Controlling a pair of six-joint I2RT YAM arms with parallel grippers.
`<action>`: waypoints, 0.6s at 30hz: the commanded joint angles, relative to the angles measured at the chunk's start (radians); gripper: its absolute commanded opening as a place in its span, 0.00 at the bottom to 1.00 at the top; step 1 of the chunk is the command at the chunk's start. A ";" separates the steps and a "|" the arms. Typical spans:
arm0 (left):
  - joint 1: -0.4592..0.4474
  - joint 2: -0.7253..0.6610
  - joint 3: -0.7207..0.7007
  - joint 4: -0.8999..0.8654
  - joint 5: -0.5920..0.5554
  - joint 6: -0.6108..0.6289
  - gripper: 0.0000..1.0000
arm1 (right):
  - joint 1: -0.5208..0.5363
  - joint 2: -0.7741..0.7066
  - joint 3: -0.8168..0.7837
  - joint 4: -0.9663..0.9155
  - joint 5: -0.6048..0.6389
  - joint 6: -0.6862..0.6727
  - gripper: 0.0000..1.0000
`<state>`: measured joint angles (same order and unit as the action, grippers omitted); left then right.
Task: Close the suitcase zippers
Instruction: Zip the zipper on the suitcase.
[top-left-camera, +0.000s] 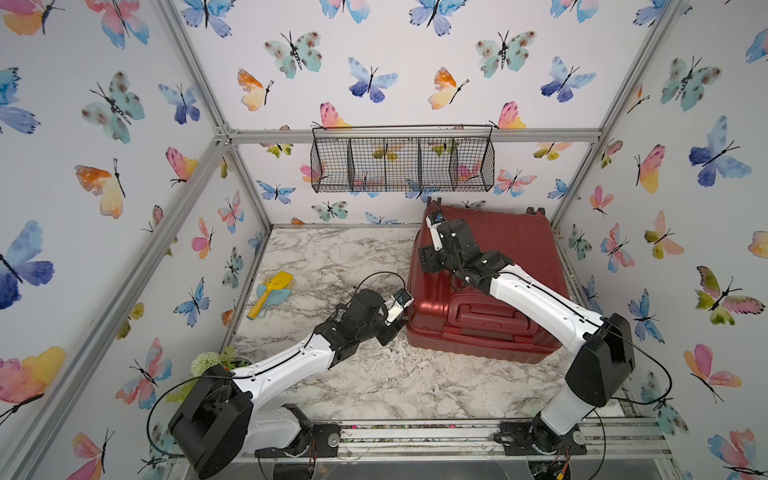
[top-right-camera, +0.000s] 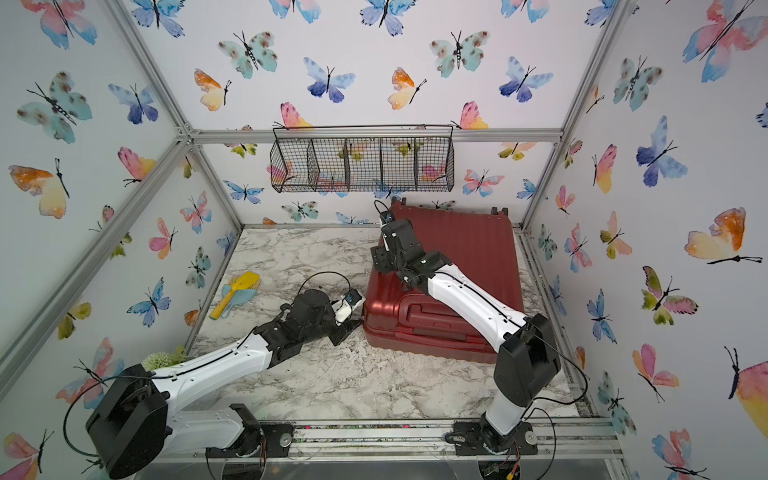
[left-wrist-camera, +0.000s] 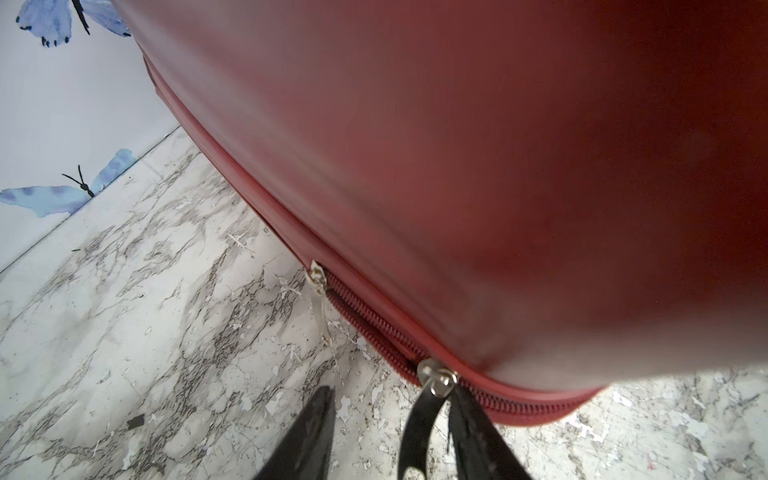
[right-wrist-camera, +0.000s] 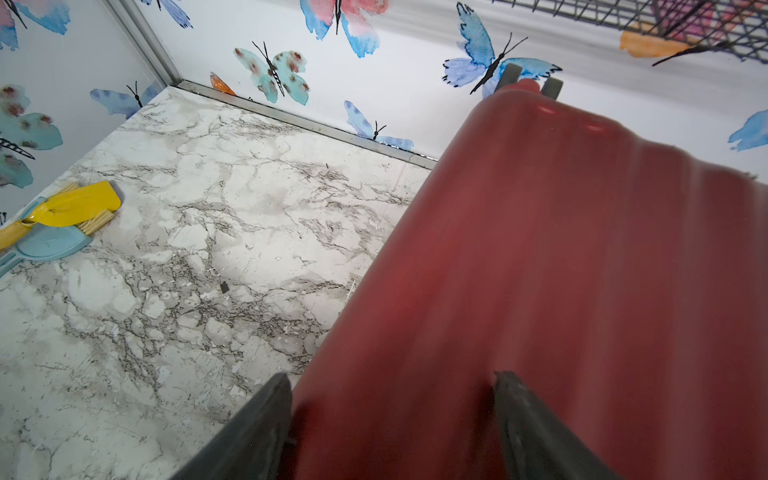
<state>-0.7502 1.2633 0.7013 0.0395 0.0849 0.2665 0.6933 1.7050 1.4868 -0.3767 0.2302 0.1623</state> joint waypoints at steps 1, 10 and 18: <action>-0.005 0.037 0.016 0.000 -0.015 0.010 0.47 | -0.006 0.150 -0.160 -0.457 -0.135 -0.015 0.78; -0.021 0.008 -0.025 0.124 0.018 0.004 0.54 | -0.009 0.154 -0.177 -0.450 -0.143 -0.014 0.77; -0.020 0.129 0.027 0.131 -0.094 -0.005 0.48 | -0.011 0.156 -0.192 -0.443 -0.153 -0.015 0.76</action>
<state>-0.7616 1.3067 0.7048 0.0994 0.0727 0.2684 0.6830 1.6985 1.4635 -0.3386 0.2108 0.1490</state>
